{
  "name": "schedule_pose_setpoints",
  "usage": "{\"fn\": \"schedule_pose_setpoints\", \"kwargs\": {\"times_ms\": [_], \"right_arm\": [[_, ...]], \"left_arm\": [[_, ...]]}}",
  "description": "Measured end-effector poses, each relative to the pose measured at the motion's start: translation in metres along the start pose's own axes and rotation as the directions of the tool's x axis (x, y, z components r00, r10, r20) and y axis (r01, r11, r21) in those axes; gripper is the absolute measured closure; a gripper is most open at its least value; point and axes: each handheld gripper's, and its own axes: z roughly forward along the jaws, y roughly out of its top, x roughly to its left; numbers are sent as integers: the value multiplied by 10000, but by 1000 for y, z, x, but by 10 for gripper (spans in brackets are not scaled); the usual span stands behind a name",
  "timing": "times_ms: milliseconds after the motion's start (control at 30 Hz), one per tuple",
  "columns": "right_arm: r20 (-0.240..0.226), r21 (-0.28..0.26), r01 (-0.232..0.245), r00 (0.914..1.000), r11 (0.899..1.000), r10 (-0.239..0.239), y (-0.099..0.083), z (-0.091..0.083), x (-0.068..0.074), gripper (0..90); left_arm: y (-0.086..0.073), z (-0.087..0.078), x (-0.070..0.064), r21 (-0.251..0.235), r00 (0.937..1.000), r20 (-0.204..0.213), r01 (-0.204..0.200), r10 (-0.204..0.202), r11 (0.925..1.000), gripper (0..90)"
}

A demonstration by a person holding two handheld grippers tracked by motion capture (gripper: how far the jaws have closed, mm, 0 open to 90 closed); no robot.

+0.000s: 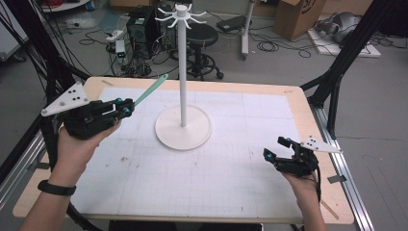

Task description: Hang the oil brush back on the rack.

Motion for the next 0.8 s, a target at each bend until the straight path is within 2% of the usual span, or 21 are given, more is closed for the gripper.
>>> {"fn": "schedule_pose_setpoints", "kwargs": {"times_ms": [100, 200, 267, 333, 633, 800], "right_arm": [[-24, -4, 24, 10000, 10000, -24, 0, 0, 0, 131], [-27, -4, 1, 10000, 10000, -1, 0, 0, -1, 132], [-36, -9, 2, 10000, 10000, -2, 0, 0, -1, 131], [-34, -19, 4, 10000, 10000, -4, 0, 0, -1, 131], [-55, -49, -12, 10000, 10000, 12, 0, 0, -1, 132], [-57, -44, -22, 10000, 10000, 22, 0, 0, -1, 132]], "left_arm": [[14, 1, 2, -153, 10000, 31, -33, 33, 9999, 822], [31, 0, 1, -243, 9996, -25, -297, 296, 9993, 822], [34, -1, 0, -288, 9995, 0, -324, 324, 9991, 822], [45, -3, -1, -539, 9995, 48, -317, 320, 9980, 822], [63, -4, 0, -803, 9993, 19, -371, 374, 9961, 822], [71, -4, 2, -1141, 9999, 83, -74, 84, 9934, 822]]}}
